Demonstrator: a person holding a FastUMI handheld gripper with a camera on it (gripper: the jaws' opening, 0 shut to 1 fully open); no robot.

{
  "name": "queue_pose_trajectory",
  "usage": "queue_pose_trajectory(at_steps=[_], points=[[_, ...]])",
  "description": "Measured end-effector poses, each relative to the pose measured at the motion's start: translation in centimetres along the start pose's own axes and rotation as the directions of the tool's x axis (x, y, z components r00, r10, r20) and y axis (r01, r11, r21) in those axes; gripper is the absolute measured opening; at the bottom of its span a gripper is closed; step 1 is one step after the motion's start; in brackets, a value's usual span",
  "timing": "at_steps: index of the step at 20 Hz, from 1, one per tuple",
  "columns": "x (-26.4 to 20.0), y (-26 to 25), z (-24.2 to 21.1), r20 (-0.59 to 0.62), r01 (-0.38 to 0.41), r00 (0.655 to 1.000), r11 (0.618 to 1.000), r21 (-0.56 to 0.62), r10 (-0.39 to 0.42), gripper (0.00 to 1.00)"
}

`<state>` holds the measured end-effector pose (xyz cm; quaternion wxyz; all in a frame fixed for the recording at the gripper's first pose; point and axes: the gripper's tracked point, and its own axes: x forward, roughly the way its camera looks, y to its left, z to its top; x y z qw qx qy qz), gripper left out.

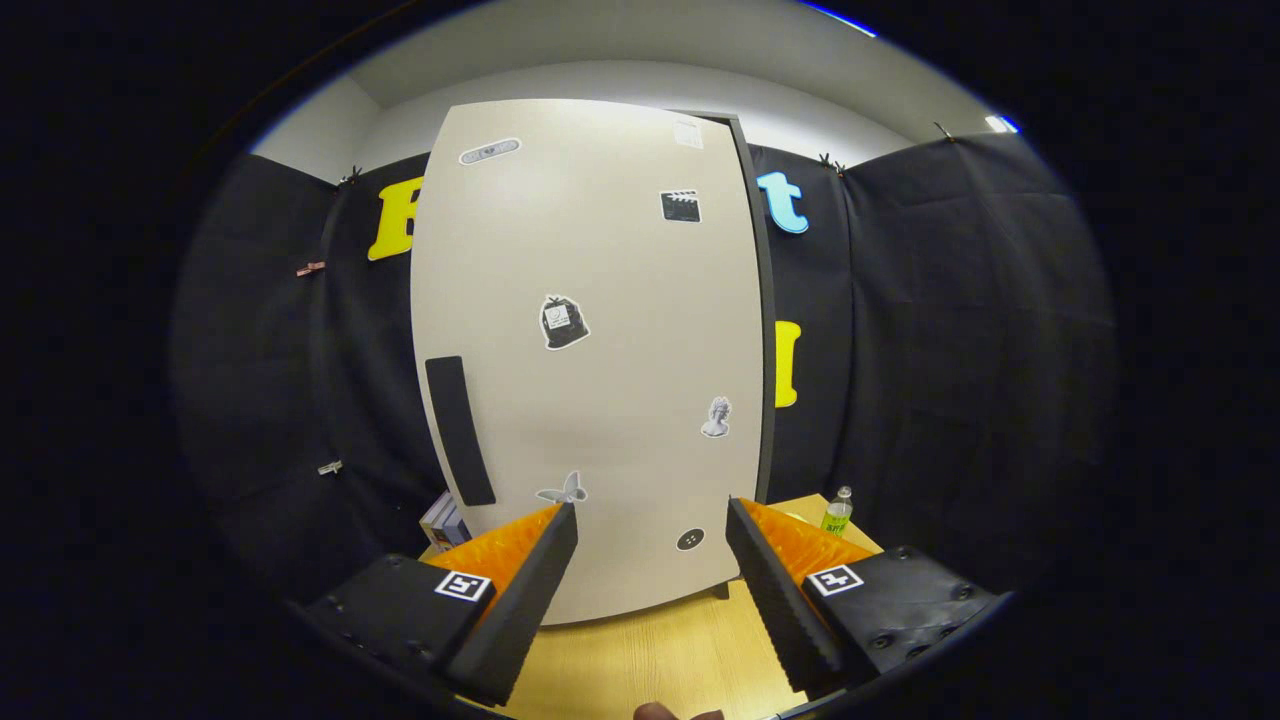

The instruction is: Open the shoe cabinet door, grab the shoes and put them into the shoe cabinet, then close the shoe cabinet door.

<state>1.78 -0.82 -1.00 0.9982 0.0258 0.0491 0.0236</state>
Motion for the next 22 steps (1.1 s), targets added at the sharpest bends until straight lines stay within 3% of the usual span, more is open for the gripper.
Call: queue_pose_trajectory(at_steps=[22], points=[[1.3,0.4,0.7,0.012,-0.011,1.0,1.0,-0.02,0.011,0.99]])
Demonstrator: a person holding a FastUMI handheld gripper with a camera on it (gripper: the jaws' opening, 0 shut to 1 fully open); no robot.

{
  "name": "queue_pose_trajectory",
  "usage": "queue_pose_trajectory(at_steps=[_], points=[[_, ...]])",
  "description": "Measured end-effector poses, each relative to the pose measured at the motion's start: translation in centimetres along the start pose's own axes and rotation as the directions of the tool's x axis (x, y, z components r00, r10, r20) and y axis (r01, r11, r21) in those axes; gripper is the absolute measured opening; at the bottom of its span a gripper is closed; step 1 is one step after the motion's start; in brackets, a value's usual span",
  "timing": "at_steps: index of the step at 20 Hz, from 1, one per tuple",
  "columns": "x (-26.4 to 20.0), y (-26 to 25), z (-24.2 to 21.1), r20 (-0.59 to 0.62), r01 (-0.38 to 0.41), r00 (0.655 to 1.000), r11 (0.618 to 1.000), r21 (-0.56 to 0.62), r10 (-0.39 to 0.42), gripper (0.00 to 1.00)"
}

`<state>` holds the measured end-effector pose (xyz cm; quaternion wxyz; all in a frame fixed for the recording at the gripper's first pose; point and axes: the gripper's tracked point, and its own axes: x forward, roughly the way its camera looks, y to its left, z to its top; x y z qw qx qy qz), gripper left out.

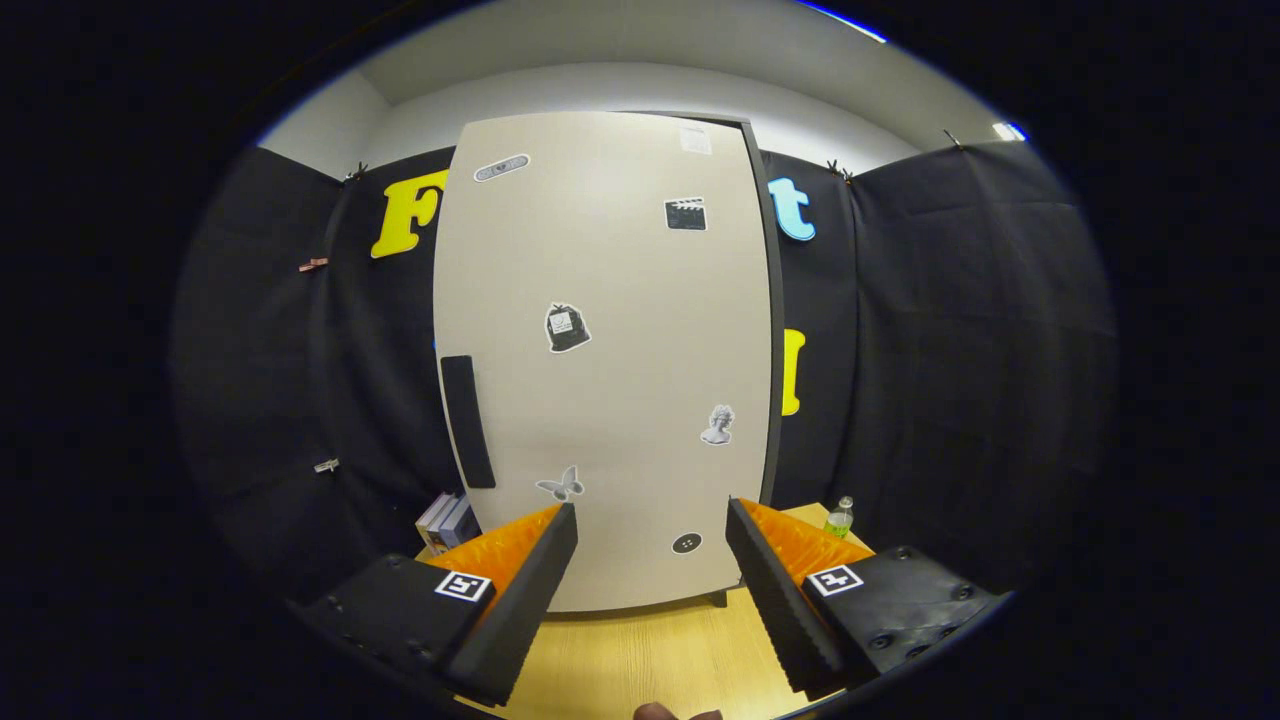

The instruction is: Open the shoe cabinet door, grab the shoes and put them into the shoe cabinet, then close the shoe cabinet door.

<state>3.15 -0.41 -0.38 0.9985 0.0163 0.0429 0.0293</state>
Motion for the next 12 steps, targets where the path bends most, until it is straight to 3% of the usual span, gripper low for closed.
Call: queue_pose_trajectory(at_steps=[12], points=[[0.07,0.11,0.07,0.0,-0.002,1.0,1.0,0.001,0.002,0.98]])
